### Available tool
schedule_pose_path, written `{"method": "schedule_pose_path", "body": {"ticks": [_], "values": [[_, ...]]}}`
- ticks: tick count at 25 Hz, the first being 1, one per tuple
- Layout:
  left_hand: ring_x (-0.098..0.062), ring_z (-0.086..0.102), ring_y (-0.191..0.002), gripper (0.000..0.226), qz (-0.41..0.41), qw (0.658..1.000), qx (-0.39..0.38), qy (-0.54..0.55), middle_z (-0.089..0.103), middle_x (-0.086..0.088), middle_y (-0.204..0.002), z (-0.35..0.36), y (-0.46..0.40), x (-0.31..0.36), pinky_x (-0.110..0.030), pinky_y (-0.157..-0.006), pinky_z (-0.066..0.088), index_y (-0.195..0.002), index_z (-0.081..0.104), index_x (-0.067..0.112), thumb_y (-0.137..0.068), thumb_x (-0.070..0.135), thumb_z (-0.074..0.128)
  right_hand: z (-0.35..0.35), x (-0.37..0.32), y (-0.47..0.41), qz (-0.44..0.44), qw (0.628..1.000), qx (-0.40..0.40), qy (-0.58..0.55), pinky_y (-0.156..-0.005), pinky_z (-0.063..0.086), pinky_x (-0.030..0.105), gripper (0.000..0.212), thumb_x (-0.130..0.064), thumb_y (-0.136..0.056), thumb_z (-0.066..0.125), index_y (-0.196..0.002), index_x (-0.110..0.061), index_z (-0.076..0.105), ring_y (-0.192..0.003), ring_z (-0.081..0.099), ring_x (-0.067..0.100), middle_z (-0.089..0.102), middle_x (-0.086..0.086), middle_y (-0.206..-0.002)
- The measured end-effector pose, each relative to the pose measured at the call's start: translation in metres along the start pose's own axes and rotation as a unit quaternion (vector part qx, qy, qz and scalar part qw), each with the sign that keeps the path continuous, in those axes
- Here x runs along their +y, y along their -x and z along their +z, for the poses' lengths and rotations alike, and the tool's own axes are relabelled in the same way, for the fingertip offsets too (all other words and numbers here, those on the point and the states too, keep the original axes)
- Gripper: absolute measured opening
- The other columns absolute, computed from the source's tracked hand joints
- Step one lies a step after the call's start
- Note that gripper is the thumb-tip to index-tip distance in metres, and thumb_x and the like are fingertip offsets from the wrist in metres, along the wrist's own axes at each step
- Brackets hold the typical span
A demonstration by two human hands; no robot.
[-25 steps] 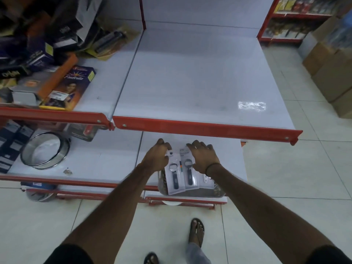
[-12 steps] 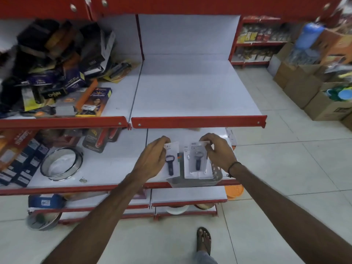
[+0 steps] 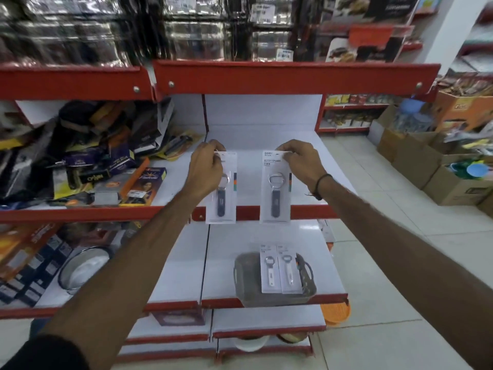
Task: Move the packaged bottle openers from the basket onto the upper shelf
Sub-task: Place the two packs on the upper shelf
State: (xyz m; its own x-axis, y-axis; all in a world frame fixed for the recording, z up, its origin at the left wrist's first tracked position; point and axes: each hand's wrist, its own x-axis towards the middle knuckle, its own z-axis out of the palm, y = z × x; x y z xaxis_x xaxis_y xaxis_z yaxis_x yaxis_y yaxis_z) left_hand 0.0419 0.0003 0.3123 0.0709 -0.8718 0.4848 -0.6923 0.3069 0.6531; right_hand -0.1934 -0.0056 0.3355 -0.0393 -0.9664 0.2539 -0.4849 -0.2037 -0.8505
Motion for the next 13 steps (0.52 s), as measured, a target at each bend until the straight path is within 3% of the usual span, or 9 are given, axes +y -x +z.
{"method": "schedule_pose_path", "body": {"ticks": [2,5,8,9,11,13], "values": [[-0.039,0.065,-0.095,0.027,-0.020,1.000,0.013,-0.011,0.062,-0.024,-0.109,0.006,-0.025,-0.005,-0.050,-0.078,0.060,-0.106,0.059,0.003,-0.093,-0.006,0.037,0.011,0.002,-0.028,0.015,1.000,0.014,0.008,-0.061,0.052,0.023,0.031,0.000,-0.086,0.047,-0.101,-0.007,0.073,-0.093,0.063,0.021,0.072,0.007,-0.110],[-0.039,0.059,-0.100,0.027,-0.015,0.998,0.028,-0.048,0.063,-0.025,-0.105,0.021,-0.053,-0.020,-0.043,-0.083,0.050,-0.104,0.060,0.001,-0.090,-0.007,0.039,0.028,0.012,-0.065,0.041,0.999,0.022,0.024,-0.072,0.059,0.034,0.035,-0.002,-0.084,0.045,-0.100,-0.013,0.073,-0.097,0.066,0.027,0.072,0.008,-0.114],[-0.032,0.062,-0.097,0.025,-0.067,0.996,-0.007,-0.054,0.059,-0.021,-0.110,0.042,-0.065,-0.038,-0.042,-0.083,0.057,-0.109,0.059,0.006,-0.096,-0.003,0.040,0.045,0.027,-0.087,0.080,0.996,-0.006,0.035,-0.068,0.056,0.028,0.035,-0.005,-0.084,0.045,-0.098,-0.020,0.072,-0.092,0.066,0.025,0.072,0.007,-0.113],[-0.027,0.063,-0.090,0.024,-0.086,0.995,-0.028,-0.053,0.056,-0.018,-0.109,0.051,-0.065,-0.046,-0.036,-0.077,0.060,-0.110,0.059,0.009,-0.098,-0.001,0.041,0.051,0.034,-0.093,0.088,0.995,-0.020,0.042,-0.073,0.055,0.028,0.035,-0.005,-0.083,0.045,-0.097,-0.021,0.073,-0.095,0.066,0.025,0.072,0.007,-0.113],[-0.009,0.055,-0.075,0.023,-0.092,0.991,-0.063,-0.073,0.048,-0.010,-0.105,0.064,-0.061,-0.062,-0.009,-0.059,0.052,-0.109,0.062,0.013,-0.098,0.002,0.045,0.063,0.048,-0.097,0.092,0.992,-0.060,0.061,-0.085,0.055,0.030,0.037,-0.005,-0.083,0.044,-0.099,-0.020,0.074,-0.102,0.066,0.025,0.072,0.006,-0.114],[-0.008,0.052,-0.073,0.024,-0.095,0.988,-0.093,-0.080,0.046,-0.011,-0.104,0.071,-0.057,-0.074,-0.005,-0.054,0.045,-0.112,0.064,0.014,-0.098,0.005,0.047,0.073,0.059,-0.096,0.079,0.988,-0.097,0.089,-0.090,0.056,0.033,0.038,-0.004,-0.084,0.044,-0.102,-0.018,0.075,-0.103,0.067,0.025,0.073,0.004,-0.116]]}}
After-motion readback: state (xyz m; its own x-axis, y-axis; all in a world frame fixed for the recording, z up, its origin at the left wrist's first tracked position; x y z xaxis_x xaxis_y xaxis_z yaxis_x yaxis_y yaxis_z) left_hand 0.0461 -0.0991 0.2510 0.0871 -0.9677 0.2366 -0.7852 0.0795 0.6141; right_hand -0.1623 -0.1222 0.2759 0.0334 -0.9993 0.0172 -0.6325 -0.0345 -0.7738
